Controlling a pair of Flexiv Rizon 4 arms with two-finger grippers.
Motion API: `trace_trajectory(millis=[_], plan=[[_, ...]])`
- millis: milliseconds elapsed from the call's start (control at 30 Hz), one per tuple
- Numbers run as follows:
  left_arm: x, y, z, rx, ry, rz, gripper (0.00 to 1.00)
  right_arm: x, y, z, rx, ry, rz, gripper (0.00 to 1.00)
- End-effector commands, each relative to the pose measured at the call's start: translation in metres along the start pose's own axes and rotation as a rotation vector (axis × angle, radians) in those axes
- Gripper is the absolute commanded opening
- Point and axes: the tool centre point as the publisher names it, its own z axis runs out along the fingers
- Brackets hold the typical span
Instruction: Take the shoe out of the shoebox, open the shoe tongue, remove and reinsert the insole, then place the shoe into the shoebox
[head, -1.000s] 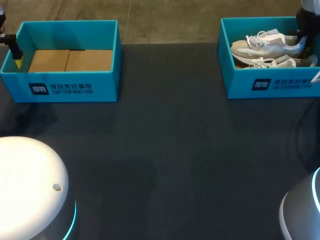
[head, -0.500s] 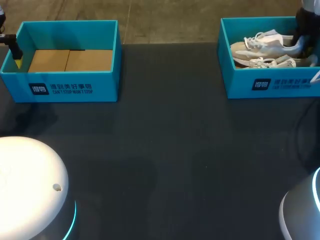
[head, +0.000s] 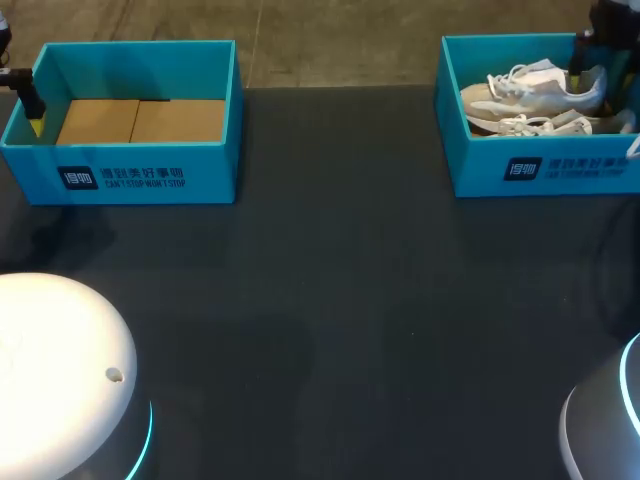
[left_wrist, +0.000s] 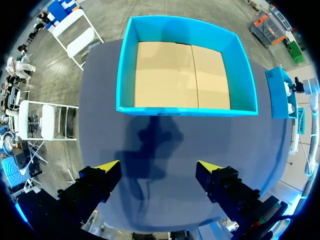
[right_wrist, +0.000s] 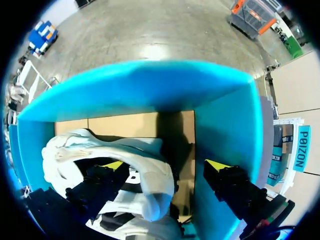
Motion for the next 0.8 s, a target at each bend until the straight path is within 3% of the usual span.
trace_trajectory(millis=[33, 467, 800], plan=[[0.0, 0.001, 0.0, 0.002, -0.001, 0.0, 1.0, -0.001, -0.016, -0.025, -0.028, -0.006, -0.003, 1.0], [0.0, 0.001, 0.0, 0.002, -0.001, 0.0, 1.0, 0.015, -0.039, -0.075, -0.051, 0.055, 0.019, 1.0], [0.0, 0.001, 0.0, 0.002, -0.001, 0.0, 1.0, 0.044, -0.067, -0.112, -0.025, 0.093, -0.005, 1.0]])
